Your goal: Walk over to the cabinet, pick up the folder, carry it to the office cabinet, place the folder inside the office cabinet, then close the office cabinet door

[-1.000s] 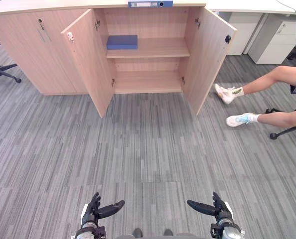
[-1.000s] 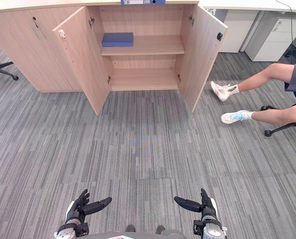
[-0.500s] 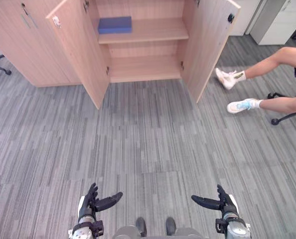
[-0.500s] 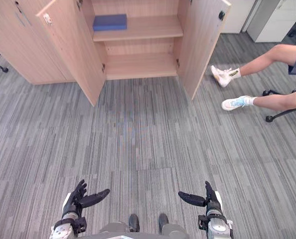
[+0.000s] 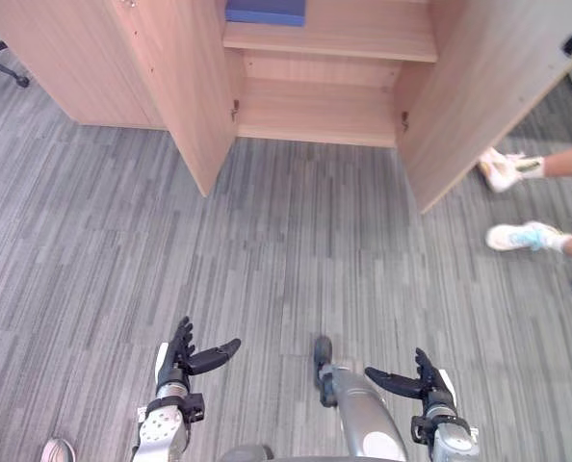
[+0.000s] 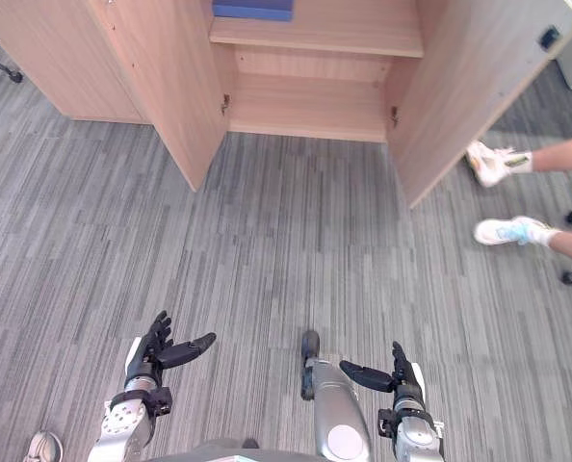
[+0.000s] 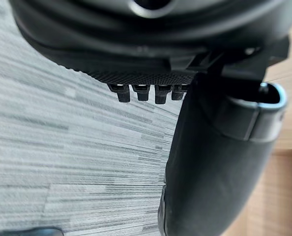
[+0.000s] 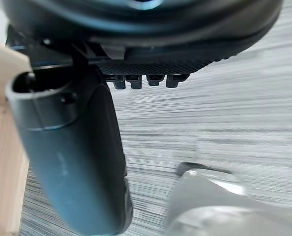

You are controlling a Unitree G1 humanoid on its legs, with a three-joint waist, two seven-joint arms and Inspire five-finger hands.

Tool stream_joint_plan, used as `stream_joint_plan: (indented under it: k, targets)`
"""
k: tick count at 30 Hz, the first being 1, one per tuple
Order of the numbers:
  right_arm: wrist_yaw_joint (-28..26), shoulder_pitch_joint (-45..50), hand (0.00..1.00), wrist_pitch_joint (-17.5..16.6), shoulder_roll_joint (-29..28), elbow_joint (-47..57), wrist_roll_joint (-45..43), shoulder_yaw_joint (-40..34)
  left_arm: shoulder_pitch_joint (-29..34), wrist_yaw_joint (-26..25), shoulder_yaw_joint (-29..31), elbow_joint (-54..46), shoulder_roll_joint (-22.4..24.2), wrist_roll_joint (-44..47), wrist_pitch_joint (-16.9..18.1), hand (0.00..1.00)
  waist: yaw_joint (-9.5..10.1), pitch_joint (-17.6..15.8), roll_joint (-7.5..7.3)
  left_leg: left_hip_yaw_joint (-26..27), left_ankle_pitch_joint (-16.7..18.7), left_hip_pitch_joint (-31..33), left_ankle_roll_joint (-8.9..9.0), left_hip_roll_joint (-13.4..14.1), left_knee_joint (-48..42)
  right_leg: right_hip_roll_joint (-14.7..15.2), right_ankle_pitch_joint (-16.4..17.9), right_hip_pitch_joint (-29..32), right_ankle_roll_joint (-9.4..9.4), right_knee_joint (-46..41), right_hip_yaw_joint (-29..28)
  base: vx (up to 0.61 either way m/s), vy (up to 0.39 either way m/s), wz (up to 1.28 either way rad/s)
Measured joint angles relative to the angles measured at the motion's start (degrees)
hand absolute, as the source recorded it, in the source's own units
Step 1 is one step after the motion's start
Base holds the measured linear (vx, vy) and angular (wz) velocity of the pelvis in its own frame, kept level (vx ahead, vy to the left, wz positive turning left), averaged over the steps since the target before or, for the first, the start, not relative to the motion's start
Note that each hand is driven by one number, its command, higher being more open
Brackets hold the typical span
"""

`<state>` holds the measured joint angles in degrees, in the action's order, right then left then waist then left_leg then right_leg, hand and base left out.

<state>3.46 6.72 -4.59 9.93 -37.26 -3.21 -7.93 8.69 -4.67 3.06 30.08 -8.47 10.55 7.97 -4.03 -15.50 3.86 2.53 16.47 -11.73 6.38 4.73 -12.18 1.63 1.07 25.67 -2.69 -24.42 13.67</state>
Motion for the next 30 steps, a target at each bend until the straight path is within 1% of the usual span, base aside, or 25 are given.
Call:
stream_joint_plan:
  k: [1, 2, 3, 5, 6, 7, 9, 10, 11, 12, 13, 15, 16, 17, 18, 19, 20, 21, 22, 23, 24, 26, 28, 29, 30]
  targets:
    - [0.0, -0.2, 1.0, -0.1, 0.5, 0.4, 0.0, 0.0, 0.0, 0.0, -0.1, 0.2, 1.0, 0.0, 0.0, 1.0, -0.06, -0.2, 0.01, 0.6, -3.2, 1.7, 0.37, -0.1, -6.8, 0.8, 1.5, -2.1, -0.29, -1.0, 0.7, 0.64, -0.187, 0.27]
    - [0.1, 0.1, 1.0, -0.1, 1.2, 0.6, 0.0, 0.9, 0.6, 0.2, -0.1, 0.4, 2.1, 0.1, 0.1, 1.0, 0.05, -0.5, -0.37, 3.0, -10.8, 5.4, 0.47, 0.4, -20.1, 0.8, 3.2, -7.8, -0.38, 1.3, 1.3, 0.75, -0.196, 0.18]
    - [0.1, 0.1, 1.0, -0.2, 1.2, 0.8, 0.0, 2.3, 1.8, 0.5, -0.1, -0.1, 2.3, 0.1, 0.7, 1.0, 0.84, -0.9, -1.04, 4.4, -10.4, 10.8, 0.43, 2.8, -35.3, 0.0, 4.4, -14.4, -0.64, 6.2, 0.2, 0.62, -0.135, 0.02]
    - [0.4, -1.3, 1.0, -0.5, 0.7, 0.8, 0.0, 2.8, 1.9, 0.8, 0.6, -0.3, 2.2, 0.2, 1.1, 1.0, 2.72, -1.3, -1.05, 7.5, -5.4, 19.9, -3.0, 6.5, -49.7, -1.9, 5.3, -21.8, -0.79, 12.2, -1.7, 0.62, -0.057, -0.36]
    - [0.4, -2.1, 1.0, -0.7, -0.2, 1.0, -0.2, 2.8, 1.8, 0.9, 0.8, -0.6, 2.1, 0.3, 1.1, 1.0, 3.71, -1.8, -1.89, 9.3, -3.5, 25.0, -5.43, 7.3, -50.0, -2.2, 5.5, -25.5, -0.8, 15.6, -2.8, 0.53, -0.027, -0.42]
    - [0.4, -2.4, 1.0, -0.8, -0.6, 1.1, -0.2, 2.8, 1.7, 0.9, 0.8, -0.6, 2.0, 0.3, 1.1, 1.0, 4.15, -1.9, -1.91, 10.0, -2.4, 27.3, -5.67, 7.2, -48.3, -2.0, 5.5, -27.3, -0.79, 17.0, -3.4, 0.52, 0.018, -0.46]
    - [0.4, -2.8, 1.0, -1.2, -1.0, 1.2, -1.5, 3.2, 1.7, 1.1, 0.8, -0.8, 1.9, 0.3, 1.0, 1.0, 5.54, -2.7, -3.47, 11.1, -1.0, 32.4, -5.48, 5.5, -38.4, -0.5, 6.8, -30.9, 0.83, 19.2, -5.4, 0.47, 0.08, -0.47]
    - [0.4, -3.3, 1.0, -1.2, -0.9, 1.2, -1.9, 3.2, 1.8, 1.3, 0.8, -0.7, 1.9, 0.3, 0.8, 1.0, 6.03, -3.0, -4.08, 10.4, -1.8, 34.6, -4.96, 3.5, -27.8, 1.0, 8.6, -32.8, 2.27, 19.5, -6.6, 0.64, 0.197, -0.5]
    - [0.5, -3.2, 1.0, -1.1, -0.6, 1.1, -2.2, 3.1, 2.0, 1.4, 0.8, -0.7, 1.9, 0.3, 0.8, 1.0, 6.29, -3.2, -4.38, 8.7, -6.0, 35.6, -3.93, 1.5, -14.9, 2.3, 10.3, -34.4, 3.7, 19.8, -7.8, 0.67, 0.245, -0.53]
    - [0.5, -3.2, 1.0, -1.2, -0.5, 0.7, -2.2, 2.9, 2.3, 1.4, 0.8, -0.7, 1.9, 0.3, 0.8, 1.0, 6.35, -3.0, -4.05, 7.5, -9.3, 35.4, -3.32, 1.1, -7.8, 2.5, 11.2, -35.2, 4.25, 20.0, -8.5, 0.72, 0.335, -0.79]
    - [0.9, -3.7, 1.0, -1.0, -1.0, -1.5, -2.2, 2.4, 2.2, 1.2, 1.1, 0.1, 1.7, 0.2, 0.6, 1.0, 7.25, -2.9, -4.78, 7.7, -19.0, 33.9, -6.2, 0.1, -5.8, 3.6, 12.5, -36.9, 4.96, 20.3, -11.2, 0.62, 0.299, -0.55]
    - [0.7, -3.8, 1.0, -0.6, -1.2, -2.0, -2.1, 2.4, 0.9, 0.9, 1.9, 0.2, 1.4, 0.2, 0.5, 1.0, 6.52, -2.4, -5.98, 8.3, -15.6, 34.8, -7.41, -1.6, -9.3, 5.8, 11.8, -35.4, 5.07, 17.2, -12.7, 0.54, 0.269, -0.25]
    - [0.5, -3.5, 1.0, -0.6, -1.3, -2.0, -2.1, 2.4, 1.1, 0.9, 2.5, -0.5, 2.0, 0.2, 0.5, 1.0, 6.43, -2.3, -6.12, 9.7, -11.1, 34.2, -8.86, -1.7, -13.6, 7.3, 12.4, -34.2, 6.48, 10.8, -15.0, 0.58, 0.294, -0.35]
    - [0.2, -3.3, 1.0, -0.6, -1.5, -2.0, -2.0, 2.4, 1.7, 0.9, 2.7, -0.3, 2.1, 0.2, 0.5, 1.0, 6.56, -2.2, -6.28, 11.6, -7.1, 31.3, -9.62, -2.1, -15.5, 8.3, 12.5, -31.9, 9.78, 0.7, -16.9, 0.57, 0.29, -0.49]
    - [0.1, -3.4, 1.0, -0.6, -1.6, -2.0, -1.7, 2.6, 2.0, 0.9, 2.6, -0.2, 2.1, 0.2, 0.5, 1.0, 6.39, -2.2, -6.28, 12.2, -5.6, 29.5, -9.9, -2.4, -15.6, 8.9, 11.3, -29.8, 12.71, -5.7, -17.2, 0.56, 0.255, -0.45]
    - [0.0, -3.5, 1.0, -0.6, -1.7, -2.2, -1.3, 3.3, 2.2, 0.9, 2.4, 0.3, 1.6, 0.2, 0.3, 1.0, 5.56, -2.2, -6.33, 12.7, -3.8, 24.9, -10.14, -3.6, -14.2, 10.0, 9.0, -25.1, 17.82, -19.7, -17.2, 0.64, 0.209, -0.2]
    - [-0.3, -3.5, 1.0, -0.5, -1.7, -2.7, -0.9, 4.2, 2.3, 0.9, 2.0, 0.4, 0.9, 0.2, 0.2, 1.0, 4.68, -2.2, -6.27, 12.8, -2.9, 20.0, -10.25, -4.4, -11.7, 10.5, 10.0, -21.0, 15.88, -30.4, -15.2, 0.62, 0.168, -0.15]
    - [-0.7, -3.5, 1.0, -0.4, -2.0, -2.8, -0.9, 5.2, 2.4, 0.8, 1.8, 0.4, 0.5, 0.2, 0.2, 1.0, 4.32, -2.1, -6.03, 12.9, -2.8, 15.1, -10.27, -4.4, -8.3, 10.7, 12.1, -17.3, 11.89, -34.2, -11.4, 0.49, 0.085, -0.11]
    - [-0.7, -3.5, 1.0, -0.4, -2.1, -2.8, -0.9, 5.8, 2.4, 0.8, 1.9, 0.3, 0.4, 0.3, 0.3, 1.0, 4.24, -2.0, -5.89, 13.0, -2.8, 12.8, -10.26, -4.1, -6.5, 10.7, 13.0, -15.7, 10.3, -34.0, -9.1, 0.38, 0.028, -0.17]
    - [-0.9, -3.5, 1.0, -0.4, -2.3, -2.8, -0.8, 6.2, 2.4, 0.8, 1.8, 0.3, 0.1, 0.3, 0.5, 1.0, 4.17, -2.0, -5.86, 13.1, -2.8, 10.6, -10.24, -3.8, -4.8, 10.9, 13.8, -14.0, 8.95, -32.9, -6.6, 0.48, -0.002, -0.1]
    - [-1.0, -3.9, 1.0, -0.5, -2.7, -2.9, -0.5, 6.3, 1.9, 0.9, 1.6, 0.5, -0.8, 0.4, 0.6, 1.0, 3.98, -2.1, -5.65, 13.2, -2.8, 7.0, -9.98, -3.0, -2.3, 11.0, 15.2, -10.9, 6.59, -26.1, -1.1, 0.48, -0.028, -0.03]
    - [-1.0, -3.9, 1.0, -0.5, -2.6, -3.2, 0.2, 6.2, 1.0, 0.9, 1.3, 1.5, -0.7, 0.8, 0.6, 1.0, 3.67, -2.2, -5.57, 13.0, -2.6, 4.7, -9.68, -1.5, -1.9, 9.4, 14.5, -7.8, 5.91, -12.5, 1.6, 0.52, -0.136, 0.15]
    - [-1.0, -3.3, 1.0, -0.4, -2.6, -3.1, 0.3, 6.2, 1.0, 0.9, 1.4, 2.0, -0.8, 0.8, 0.6, 1.0, 2.89, -1.9, -5.66, 12.2, -1.2, 2.4, -5.72, -0.1, -1.9, 6.2, 7.0, -6.3, 5.39, 2.8, 0.7, 0.49, -0.183, 0.26]
    - [-0.9, -1.7, 1.0, -0.4, -2.5, -3.1, 0.4, 6.2, 1.6, 0.9, 1.2, 2.2, -0.9, 0.8, 0.6, 1.0, 2.94, -1.3, -6.43, 11.9, 0.9, 0.3, -2.28, -0.3, -2.2, 4.5, -5.7, -6.5, 3.14, 11.3, -1.4, 0.6, -0.231, -0.02]
    - [-0.9, -2.2, 1.0, 0.2, -0.8, -5.0, 0.6, 6.2, 1.0, 0.8, 1.0, 5.0, 1.2, 0.9, 0.1, 1.0, 3.45, -0.1, -3.63, 11.2, 1.8, -0.9, 0.16, 2.4, -3.4, 2.4, -9.6, -5.4, 0.79, 7.6, -2.2, 0.68, -0.247, -0.08]
